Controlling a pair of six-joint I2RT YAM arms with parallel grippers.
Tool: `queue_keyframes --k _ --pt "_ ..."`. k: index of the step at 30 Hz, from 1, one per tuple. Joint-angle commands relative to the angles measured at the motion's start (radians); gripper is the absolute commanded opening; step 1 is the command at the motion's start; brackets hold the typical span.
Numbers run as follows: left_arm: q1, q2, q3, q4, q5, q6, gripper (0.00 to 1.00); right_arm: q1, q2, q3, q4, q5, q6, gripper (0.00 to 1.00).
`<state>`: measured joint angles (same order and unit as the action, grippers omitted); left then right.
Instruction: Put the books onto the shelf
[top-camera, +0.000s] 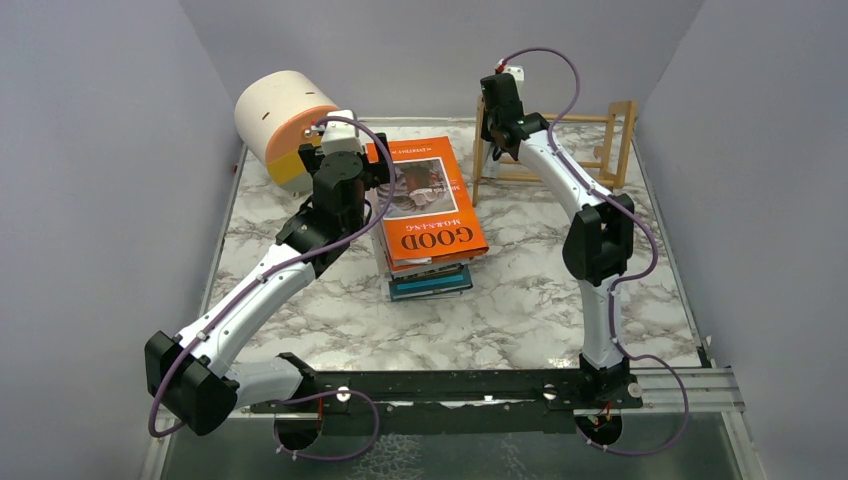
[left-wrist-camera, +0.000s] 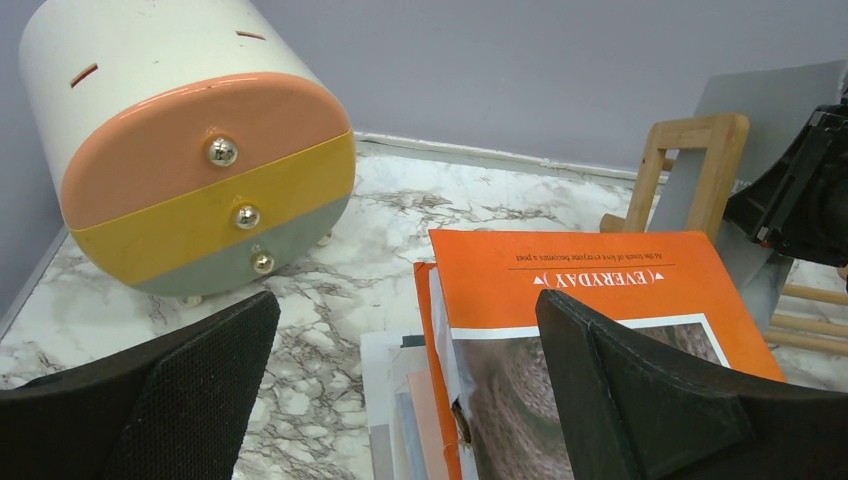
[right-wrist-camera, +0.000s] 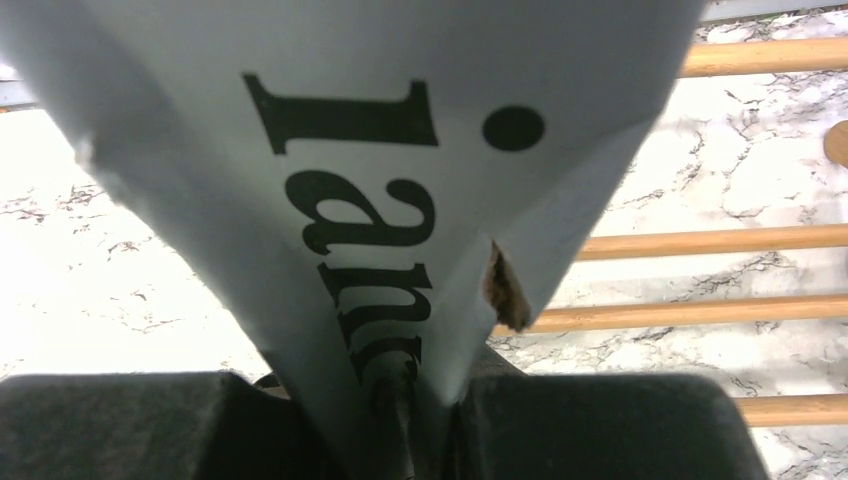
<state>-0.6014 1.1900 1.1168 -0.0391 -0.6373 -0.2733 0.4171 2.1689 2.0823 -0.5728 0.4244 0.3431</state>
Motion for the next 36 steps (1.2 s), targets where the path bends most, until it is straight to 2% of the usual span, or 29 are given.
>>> queue_keyframes --k 1,10,23,29,36 --pt "0.007 -0.027 -0.005 0.011 0.002 0.006 0.99 0.001 -0.026 0.013 -0.012 0.047 -0.016 0.12" --pt "0.009 -0.026 0.002 0.012 0.004 0.01 0.99 -0.001 0.008 0.014 0.015 0.063 -0.079 0.09" --pt "0.011 -0.012 -0.004 0.014 0.002 0.003 0.99 -0.011 0.049 0.024 0.058 0.01 -0.118 0.1" --pt "0.011 -0.01 -0.003 0.012 0.004 0.006 0.99 -0.022 0.059 0.025 0.056 -0.046 -0.084 0.18" --pt "0.015 -0.01 0.005 0.012 0.004 0.014 0.99 -0.031 0.042 0.011 0.068 -0.105 -0.039 0.45"
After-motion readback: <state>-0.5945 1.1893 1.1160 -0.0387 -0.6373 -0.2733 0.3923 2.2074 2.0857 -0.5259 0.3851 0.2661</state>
